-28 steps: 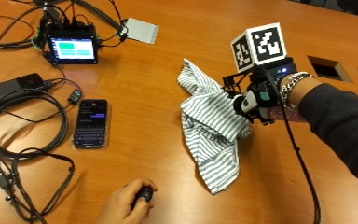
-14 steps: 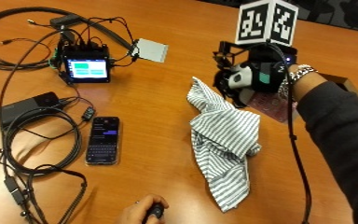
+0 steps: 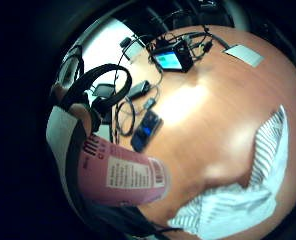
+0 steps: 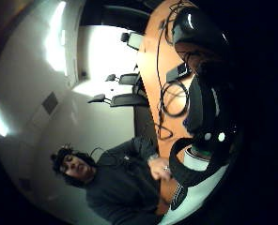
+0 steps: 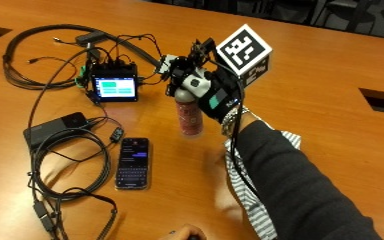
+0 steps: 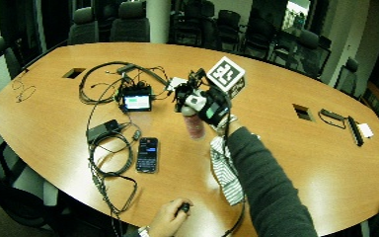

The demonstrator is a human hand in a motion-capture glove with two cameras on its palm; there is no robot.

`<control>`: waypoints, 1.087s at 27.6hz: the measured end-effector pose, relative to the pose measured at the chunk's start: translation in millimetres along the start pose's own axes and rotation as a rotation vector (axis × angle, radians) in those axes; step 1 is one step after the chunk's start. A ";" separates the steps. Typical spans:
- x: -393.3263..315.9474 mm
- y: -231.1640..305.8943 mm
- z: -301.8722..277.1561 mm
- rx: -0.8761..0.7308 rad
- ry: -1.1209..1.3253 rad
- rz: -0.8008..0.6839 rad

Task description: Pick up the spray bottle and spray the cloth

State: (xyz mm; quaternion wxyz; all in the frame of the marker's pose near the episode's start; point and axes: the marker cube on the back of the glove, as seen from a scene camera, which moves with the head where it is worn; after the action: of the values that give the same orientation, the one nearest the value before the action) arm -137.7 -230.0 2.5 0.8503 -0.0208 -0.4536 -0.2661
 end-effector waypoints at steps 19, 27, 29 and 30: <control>74.8 42.6 17.2 0.564 0.055 0.092; 65.6 54.9 1.8 0.695 0.129 0.014; 68.6 57.7 3.9 0.677 0.124 0.034; 70.8 58.5 5.8 0.662 0.120 0.043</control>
State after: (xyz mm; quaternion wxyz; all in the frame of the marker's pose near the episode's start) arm -82.8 -208.9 73.4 0.8416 0.2626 -0.4639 -0.0868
